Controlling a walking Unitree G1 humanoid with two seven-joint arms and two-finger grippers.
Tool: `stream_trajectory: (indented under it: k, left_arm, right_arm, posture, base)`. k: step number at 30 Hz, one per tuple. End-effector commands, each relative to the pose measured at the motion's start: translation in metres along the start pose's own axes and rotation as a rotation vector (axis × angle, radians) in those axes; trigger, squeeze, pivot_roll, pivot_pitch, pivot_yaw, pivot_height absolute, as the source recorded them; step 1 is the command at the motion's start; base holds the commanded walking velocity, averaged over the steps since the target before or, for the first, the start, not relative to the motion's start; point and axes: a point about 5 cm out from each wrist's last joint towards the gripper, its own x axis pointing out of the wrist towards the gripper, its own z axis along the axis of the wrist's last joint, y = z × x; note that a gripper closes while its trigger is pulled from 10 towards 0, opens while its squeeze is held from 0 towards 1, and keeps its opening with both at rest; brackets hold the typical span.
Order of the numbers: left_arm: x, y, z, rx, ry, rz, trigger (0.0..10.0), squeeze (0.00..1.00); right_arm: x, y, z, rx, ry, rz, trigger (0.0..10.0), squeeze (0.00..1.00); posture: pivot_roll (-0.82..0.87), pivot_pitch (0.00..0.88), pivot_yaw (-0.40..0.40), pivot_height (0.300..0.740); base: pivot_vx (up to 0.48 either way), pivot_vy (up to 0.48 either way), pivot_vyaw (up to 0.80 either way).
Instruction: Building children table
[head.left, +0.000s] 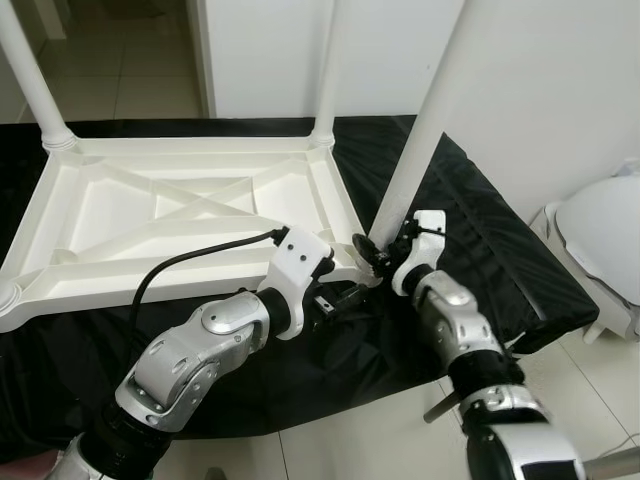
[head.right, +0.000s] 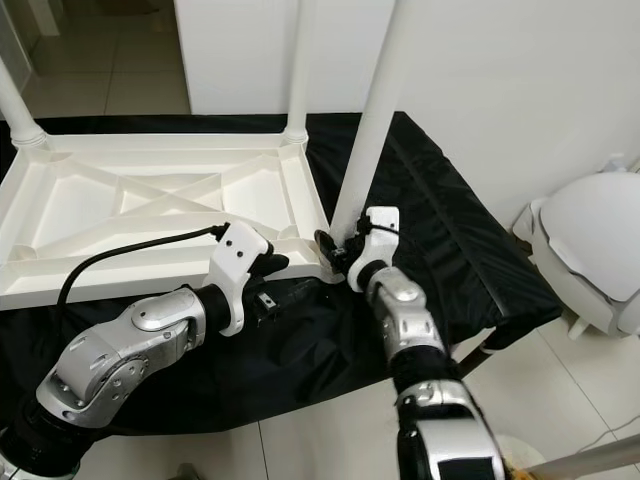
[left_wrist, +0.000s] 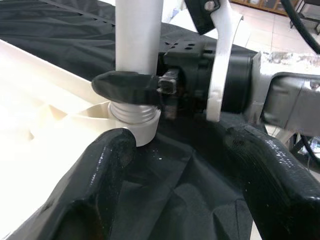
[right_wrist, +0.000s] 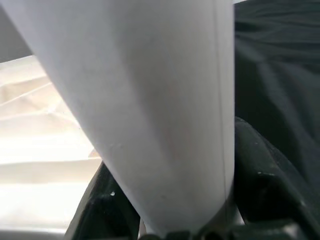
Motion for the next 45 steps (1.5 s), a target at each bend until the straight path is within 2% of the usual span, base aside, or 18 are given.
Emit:
stream_trajectory:
  k: [1, 3, 4, 6, 9, 16, 17, 18, 19, 20, 21, 22, 23, 27, 31, 39, 40, 45]
  left_arm:
    - [0.0, -0.009, 0.0, 0.003, 0.002, -0.117, 10.0, 0.0]
    - [0.0, -0.009, 0.0, 0.002, 0.002, -0.118, 10.0, 0.0]
    - [0.0, -0.009, -0.001, 0.001, 0.003, -0.121, 10.0, 0.0]
    - [0.0, -0.009, -0.001, 0.001, 0.003, -0.121, 10.0, 0.0]
    - [0.002, -0.011, -0.001, 0.002, 0.004, -0.13, 10.0, 0.0]
    - [0.002, -0.011, -0.001, 0.003, 0.003, -0.133, 10.0, 0.0]
    - [0.003, -0.011, -0.001, 0.004, 0.003, -0.133, 10.0, 0.0]
    - [0.003, -0.011, -0.002, 0.005, 0.003, -0.134, 10.0, 0.0]
    - [0.003, -0.011, -0.002, 0.005, 0.003, -0.134, 10.0, 0.0]
    - [0.003, -0.011, -0.001, 0.006, 0.003, -0.134, 10.0, 0.0]
    - [0.003, -0.011, -0.001, 0.006, 0.003, -0.134, 10.0, 0.0]
    - [0.003, -0.011, -0.001, 0.007, 0.002, -0.135, 10.0, 0.0]
    - [0.003, -0.011, -0.001, 0.008, 0.002, -0.135, 10.0, 0.0]
    - [0.003, -0.011, -0.001, 0.009, 0.003, -0.133, 10.0, 0.0]
    - [0.003, -0.011, -0.001, 0.008, 0.003, -0.133, 10.0, 0.0]
    - [0.002, -0.009, 0.0, 0.007, 0.001, -0.125, 10.0, 0.0]
    - [0.002, -0.009, -0.001, 0.007, 0.002, -0.125, 10.0, 0.0]
    - [0.002, -0.009, -0.001, 0.007, 0.003, -0.125, 10.0, 0.0]
  right_arm:
    - [-0.002, 0.001, -0.008, 0.026, 0.036, -0.026, 0.0, 0.0]
    - [-0.002, 0.003, -0.008, 0.021, 0.035, -0.068, 0.0, 0.0]
    - [-0.002, 0.009, -0.009, 0.023, 0.042, -0.149, 0.0, 0.0]
    - [-0.002, 0.009, -0.009, 0.023, 0.042, -0.149, 0.0, 0.0]
    - [-0.002, 0.023, -0.013, 0.054, 0.052, -0.245, 0.0, 0.0]
    - [-0.006, 0.02, -0.011, 0.067, 0.065, -0.282, 0.0, 0.0]
    - [-0.007, 0.02, -0.011, 0.074, 0.069, -0.283, 1.2, 0.0]
    - [-0.007, 0.02, -0.011, 0.073, 0.077, -0.286, 8.8, 0.0]
    - [-0.007, 0.02, -0.011, 0.073, 0.077, -0.286, 8.8, 0.0]
    - [-0.008, 0.021, -0.011, 0.076, 0.082, -0.28, 10.0, 0.0]
    - [-0.008, 0.021, -0.011, 0.076, 0.082, -0.28, 10.0, 0.0]
    - [-0.008, 0.021, -0.011, 0.076, 0.083, -0.274, 10.0, 0.13]
    - [-0.008, 0.023, -0.008, 0.073, 0.068, -0.254, 10.0, 1.0]
    - [-0.008, 0.02, 0.001, 0.082, 0.021, -0.16, 10.0, 1.0]
    - [-0.008, 0.018, 0.002, 0.084, 0.016, -0.142, 10.0, 1.0]
    - [-0.016, -0.015, 0.015, 0.032, 0.011, 0.052, 10.0, 1.0]
    - [-0.018, -0.02, 0.015, 0.001, 0.018, 0.105, 10.0, 0.0]
    - [-0.024, -0.036, 0.012, -0.049, 0.052, 0.245, 10.0, 0.0]
  posture:
    - [0.02, 0.016, -0.09, 0.74]
    - [0.02, 0.016, -0.09, 0.74]
    - [0.01, 0.006, -0.09, 0.74]
    - [0.01, 0.006, -0.09, 0.74]
    - [0.02, 0.0, -0.093, 0.74]
    - [0.01, 0.0, -0.092, 0.74]
    - [0.01, 0.0, -0.092, 0.74]
    - [0.01, 0.0, -0.091, 0.74]
    - [0.01, 0.0, -0.091, 0.74]
    - [0.01, 0.0, -0.09, 0.74]
    - [0.01, 0.0, -0.09, 0.74]
    - [0.01, 0.0, -0.09, 0.74]
    - [0.01, 0.0, -0.089, 0.74]
    - [0.01, 0.0, -0.09, 0.74]
    - [0.01, 0.0, -0.09, 0.74]
    - [0.01, 0.0, -0.09, 0.74]
    - [0.01, 0.002, -0.09, 0.74]
    - [0.01, 0.005, -0.087, 0.74]
  base:
    - [0.0, 0.0, 0.0]
    - [0.0, 0.0, 0.0]
    - [0.0, 0.0, 0.0]
    - [0.0, 0.0, 0.0]
    - [0.0, 0.0, 0.0]
    - [0.0, 0.0, 0.0]
    - [0.0, 0.0, 0.0]
    - [0.0, 0.0, 0.0]
    - [0.0, 0.0, 0.0]
    - [0.0, 0.0, 0.0]
    - [0.0, 0.0, 0.0]
    - [0.0, 0.0, 0.0]
    - [0.0, 0.0, 0.0]
    - [0.0, 0.0, 0.0]
    - [0.0, 0.0, 0.0]
    - [0.0, 0.0, 0.0]
    - [0.0, 0.0, 0.0]
    - [0.0, 0.0, 0.0]
